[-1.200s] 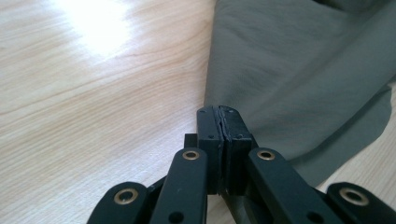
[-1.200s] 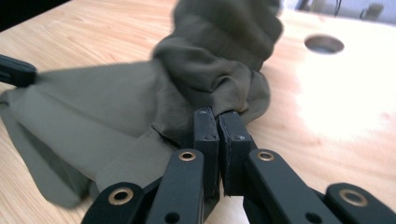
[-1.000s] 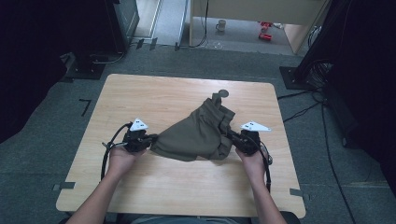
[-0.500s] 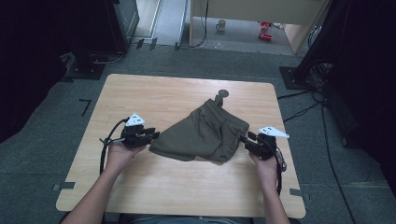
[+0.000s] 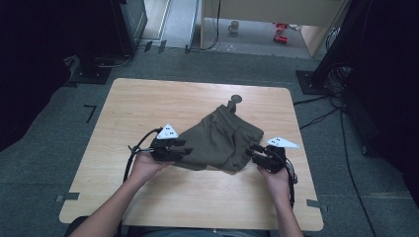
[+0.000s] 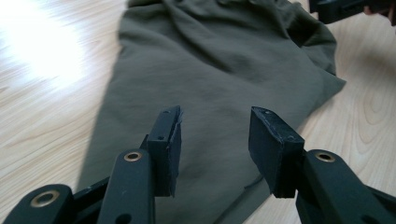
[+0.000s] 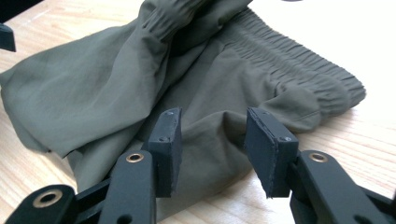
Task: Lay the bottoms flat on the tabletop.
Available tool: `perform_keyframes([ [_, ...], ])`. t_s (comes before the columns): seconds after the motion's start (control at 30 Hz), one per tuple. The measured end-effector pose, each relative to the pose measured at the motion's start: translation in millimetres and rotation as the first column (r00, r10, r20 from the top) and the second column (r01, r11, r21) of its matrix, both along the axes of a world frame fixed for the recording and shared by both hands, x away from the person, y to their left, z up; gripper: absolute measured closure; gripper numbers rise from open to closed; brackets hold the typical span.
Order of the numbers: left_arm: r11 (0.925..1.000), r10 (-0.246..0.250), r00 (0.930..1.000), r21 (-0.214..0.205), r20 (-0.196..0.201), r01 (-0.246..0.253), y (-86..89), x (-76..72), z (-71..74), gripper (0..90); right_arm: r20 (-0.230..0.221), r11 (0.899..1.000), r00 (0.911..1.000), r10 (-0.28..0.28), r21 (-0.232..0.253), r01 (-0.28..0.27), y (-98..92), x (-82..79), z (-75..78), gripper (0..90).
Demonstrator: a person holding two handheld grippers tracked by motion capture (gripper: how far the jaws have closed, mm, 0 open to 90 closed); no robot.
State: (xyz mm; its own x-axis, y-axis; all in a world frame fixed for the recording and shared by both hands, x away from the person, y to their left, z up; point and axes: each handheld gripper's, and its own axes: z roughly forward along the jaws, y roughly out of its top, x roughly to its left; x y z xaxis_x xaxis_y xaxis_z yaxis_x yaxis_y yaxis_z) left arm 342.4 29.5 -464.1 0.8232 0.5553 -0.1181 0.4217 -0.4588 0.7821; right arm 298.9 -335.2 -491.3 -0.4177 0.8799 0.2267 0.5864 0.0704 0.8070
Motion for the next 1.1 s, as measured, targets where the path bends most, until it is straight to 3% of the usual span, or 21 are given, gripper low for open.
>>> perform_keyframes([
  [0.27,0.9980,-0.058,0.9980,-0.026,-0.027,0.057,-21.7,-6.1,-5.9,51.2,-0.008,0.999,0.9994,0.032,-0.020,-0.032,10.0,-3.7,-1.4,53.8],
  [0.43,0.9954,-0.095,0.9950,0.009,-0.032,0.095,-34.6,-9.1,-12.6,49.3,-0.019,0.998,0.9981,0.058,-0.032,-0.059,17.2,-4.5,-3.4,52.0],
  [0.57,0.9938,-0.110,0.9929,0.010,-0.046,0.111,-40.4,-8.8,-18.2,47.6,-0.030,0.997,0.9974,0.066,-0.032,-0.067,20.9,-4.1,-5.4,50.8],
  [0.7,0.9886,-0.122,0.9925,0.090,0.001,0.121,-48.0,-7.1,-30.1,45.2,-0.025,0.996,0.9965,0.079,-0.040,-0.080,25.1,-4.3,-5.6,48.9],
  [0.77,0.9876,-0.121,0.9927,0.102,0.008,0.119,-48.7,-4.3,-35.4,45.4,-0.023,0.995,0.9963,0.083,-0.046,-0.084,26.6,-4.8,-5.1,48.3],
  [0.97,0.9890,-0.117,0.9932,0.092,0.001,0.116,-45.5,1.2,-39.1,60.5,0.028,0.995,0.9964,0.080,-0.054,-0.078,27.9,-9.3,3.6,49.2],
  [1.1,0.9890,-0.125,0.9919,0.077,-0.021,0.126,-45.9,1.8,-40.3,75.5,0.023,0.995,0.9953,0.094,-0.040,-0.093,31.1,-10.2,5.3,49.3],
])
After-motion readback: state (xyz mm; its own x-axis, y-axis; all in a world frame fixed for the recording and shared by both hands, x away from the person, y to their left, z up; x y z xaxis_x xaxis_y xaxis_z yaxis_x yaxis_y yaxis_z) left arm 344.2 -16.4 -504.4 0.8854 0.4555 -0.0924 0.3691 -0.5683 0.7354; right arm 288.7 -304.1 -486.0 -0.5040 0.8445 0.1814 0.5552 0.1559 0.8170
